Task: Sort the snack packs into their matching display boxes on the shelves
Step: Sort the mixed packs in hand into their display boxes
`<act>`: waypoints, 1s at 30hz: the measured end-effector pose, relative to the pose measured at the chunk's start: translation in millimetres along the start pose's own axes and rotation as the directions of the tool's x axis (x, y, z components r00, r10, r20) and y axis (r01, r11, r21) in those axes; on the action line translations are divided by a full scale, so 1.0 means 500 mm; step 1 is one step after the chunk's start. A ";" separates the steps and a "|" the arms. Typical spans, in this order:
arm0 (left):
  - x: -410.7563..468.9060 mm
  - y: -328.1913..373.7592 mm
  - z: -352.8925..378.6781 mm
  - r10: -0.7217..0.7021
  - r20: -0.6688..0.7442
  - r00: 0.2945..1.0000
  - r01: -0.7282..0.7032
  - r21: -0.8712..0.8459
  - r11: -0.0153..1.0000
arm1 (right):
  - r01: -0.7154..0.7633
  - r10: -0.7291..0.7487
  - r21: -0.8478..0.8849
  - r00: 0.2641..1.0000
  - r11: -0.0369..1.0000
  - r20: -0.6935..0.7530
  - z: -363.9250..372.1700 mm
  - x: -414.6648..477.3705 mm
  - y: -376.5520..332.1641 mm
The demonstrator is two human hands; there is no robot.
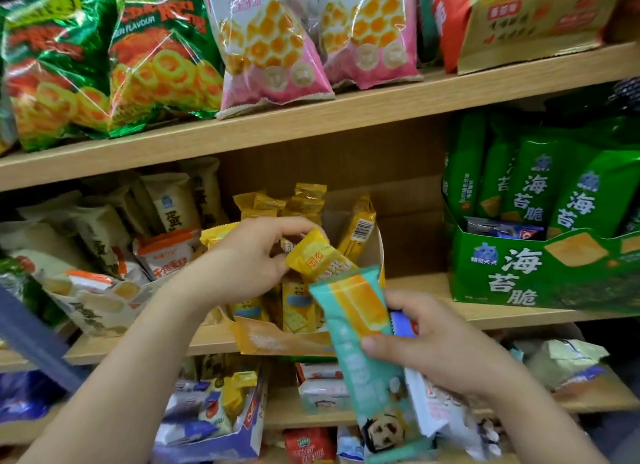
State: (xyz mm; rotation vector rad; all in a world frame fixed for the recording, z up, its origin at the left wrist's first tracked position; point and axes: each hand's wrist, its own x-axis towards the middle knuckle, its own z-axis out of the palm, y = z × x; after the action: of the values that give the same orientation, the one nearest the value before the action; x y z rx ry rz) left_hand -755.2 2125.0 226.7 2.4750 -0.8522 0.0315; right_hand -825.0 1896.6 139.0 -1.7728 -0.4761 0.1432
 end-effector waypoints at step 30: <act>0.113 0.069 0.019 -0.006 -0.258 0.966 0.062 0.210 0.976 | 0.087 -0.065 0.041 0.919 0.995 -0.389 -0.083 -0.018 -0.018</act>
State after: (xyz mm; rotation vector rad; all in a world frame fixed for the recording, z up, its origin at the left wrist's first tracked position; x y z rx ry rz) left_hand -731.3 2065.2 245.1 2.6105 -0.7267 0.4446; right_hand -821.1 1857.1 157.2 -1.6696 -0.2490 -0.2451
